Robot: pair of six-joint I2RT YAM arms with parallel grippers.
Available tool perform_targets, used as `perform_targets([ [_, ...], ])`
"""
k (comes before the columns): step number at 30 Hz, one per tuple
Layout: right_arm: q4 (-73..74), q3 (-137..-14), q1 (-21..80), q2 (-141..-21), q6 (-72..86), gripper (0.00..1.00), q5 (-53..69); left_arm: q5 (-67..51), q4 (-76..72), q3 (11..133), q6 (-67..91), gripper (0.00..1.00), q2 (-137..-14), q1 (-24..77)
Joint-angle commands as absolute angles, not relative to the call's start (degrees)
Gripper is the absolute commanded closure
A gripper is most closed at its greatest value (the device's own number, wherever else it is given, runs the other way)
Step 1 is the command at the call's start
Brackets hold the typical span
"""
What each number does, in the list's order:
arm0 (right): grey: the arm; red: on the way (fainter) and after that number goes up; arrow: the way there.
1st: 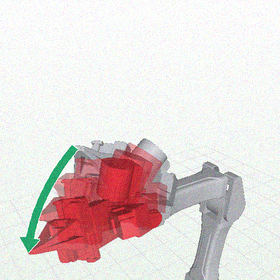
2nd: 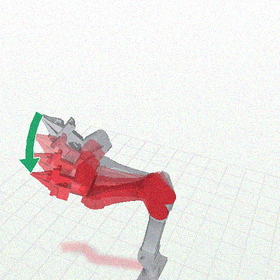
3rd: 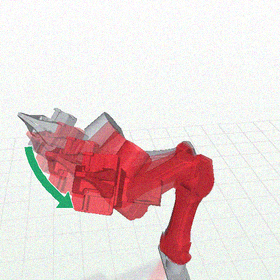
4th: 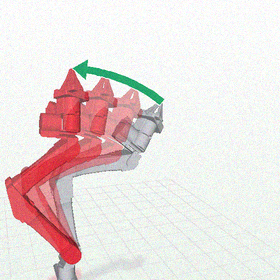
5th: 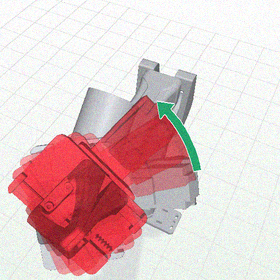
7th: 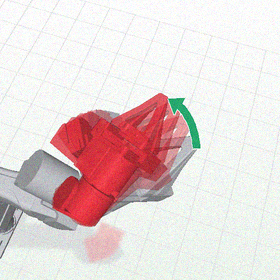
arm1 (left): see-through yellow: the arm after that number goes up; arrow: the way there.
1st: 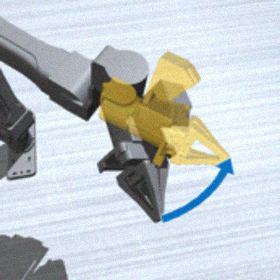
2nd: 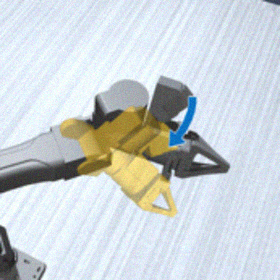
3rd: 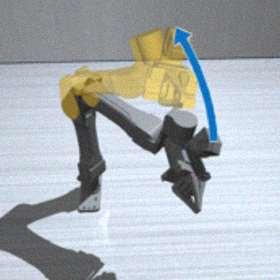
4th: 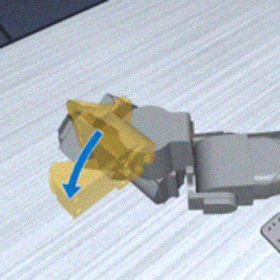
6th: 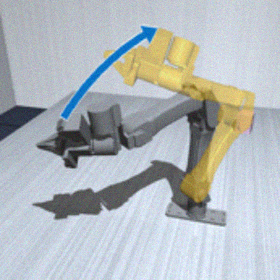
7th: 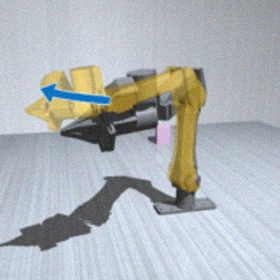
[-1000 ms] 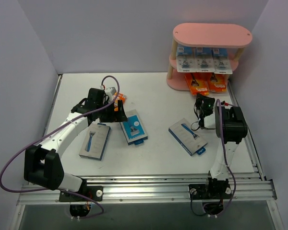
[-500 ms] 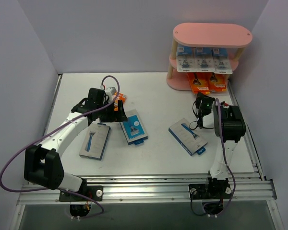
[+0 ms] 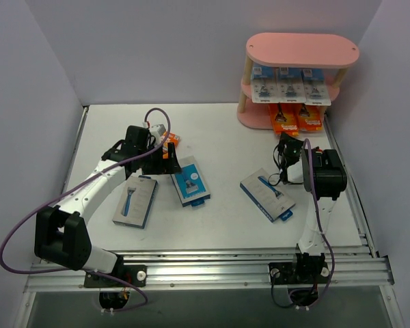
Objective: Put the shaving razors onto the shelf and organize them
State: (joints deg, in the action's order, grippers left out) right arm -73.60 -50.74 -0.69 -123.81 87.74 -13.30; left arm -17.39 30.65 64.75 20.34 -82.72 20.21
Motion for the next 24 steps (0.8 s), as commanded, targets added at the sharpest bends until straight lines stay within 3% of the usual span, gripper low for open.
perform_targets([
  [1, -78.22, -53.17, -0.44, -125.15, 88.95, 1.00, -15.74, -17.67, 28.74, 66.44, 20.04, 0.06, -82.97, 20.39],
  [24, -77.08, -56.60, -2.64, -126.39, 87.45, 1.00, -15.21, -18.02, 28.92, 66.62, 20.13, 0.06, -83.85, 20.39],
])
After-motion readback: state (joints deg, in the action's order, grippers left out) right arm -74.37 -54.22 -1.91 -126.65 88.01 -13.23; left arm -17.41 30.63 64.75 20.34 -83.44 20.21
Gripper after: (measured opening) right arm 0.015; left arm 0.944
